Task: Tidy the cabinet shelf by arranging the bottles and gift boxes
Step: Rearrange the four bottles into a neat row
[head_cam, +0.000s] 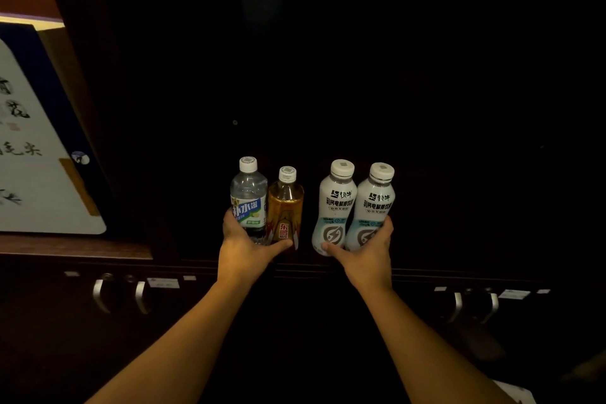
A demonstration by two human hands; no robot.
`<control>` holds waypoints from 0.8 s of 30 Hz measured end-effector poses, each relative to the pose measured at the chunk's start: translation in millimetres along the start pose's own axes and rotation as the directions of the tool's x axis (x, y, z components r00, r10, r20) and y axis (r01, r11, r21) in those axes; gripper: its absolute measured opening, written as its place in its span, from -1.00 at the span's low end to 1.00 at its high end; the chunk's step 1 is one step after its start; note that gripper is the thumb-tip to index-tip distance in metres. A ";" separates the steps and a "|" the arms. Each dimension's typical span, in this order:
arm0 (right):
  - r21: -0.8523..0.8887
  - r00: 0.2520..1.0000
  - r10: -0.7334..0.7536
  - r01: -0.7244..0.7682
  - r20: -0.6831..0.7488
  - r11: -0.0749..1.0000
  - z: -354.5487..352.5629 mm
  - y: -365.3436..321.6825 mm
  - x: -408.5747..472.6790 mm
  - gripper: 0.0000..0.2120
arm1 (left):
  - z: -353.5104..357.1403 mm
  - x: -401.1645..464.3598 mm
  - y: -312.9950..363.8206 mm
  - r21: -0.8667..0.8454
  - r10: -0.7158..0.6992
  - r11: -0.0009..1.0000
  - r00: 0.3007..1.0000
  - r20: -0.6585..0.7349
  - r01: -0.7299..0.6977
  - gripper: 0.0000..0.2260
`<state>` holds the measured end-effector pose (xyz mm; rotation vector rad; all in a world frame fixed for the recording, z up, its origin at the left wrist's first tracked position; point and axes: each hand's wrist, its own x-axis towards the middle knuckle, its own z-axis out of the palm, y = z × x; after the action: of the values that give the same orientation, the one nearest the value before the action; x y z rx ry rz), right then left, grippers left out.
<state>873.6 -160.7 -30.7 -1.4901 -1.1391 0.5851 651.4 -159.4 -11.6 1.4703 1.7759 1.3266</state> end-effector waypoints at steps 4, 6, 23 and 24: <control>-0.012 1.000 0.014 -0.014 0.006 1.000 1.7 -1.5 0.1 0.25 | 3.5 -0.3 0.9 -0.006 0.007 1.000 1.000 0.004 -0.007 0.12; -0.012 1.000 0.016 -0.016 0.013 1.000 2.1 -2.4 0.1 0.25 | 5.4 -1.1 1.8 -0.006 0.005 1.000 1.000 0.005 -0.005 0.13; -0.053 1.000 0.018 -0.018 -0.010 0.998 10.2 -9.4 -7.8 0.21 | 10.3 -3.4 3.3 -0.001 0.002 1.000 1.000 0.004 -0.002 0.09; -0.054 1.000 0.019 -0.020 -0.015 0.998 11.0 -9.7 -8.6 0.21 | 10.2 -3.1 3.6 -0.001 0.002 1.000 1.000 0.005 -0.002 0.09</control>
<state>857.5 -164.0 -26.4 -1.5505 -1.1381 0.5597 662.5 -158.6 -13.3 1.4741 1.7703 1.3236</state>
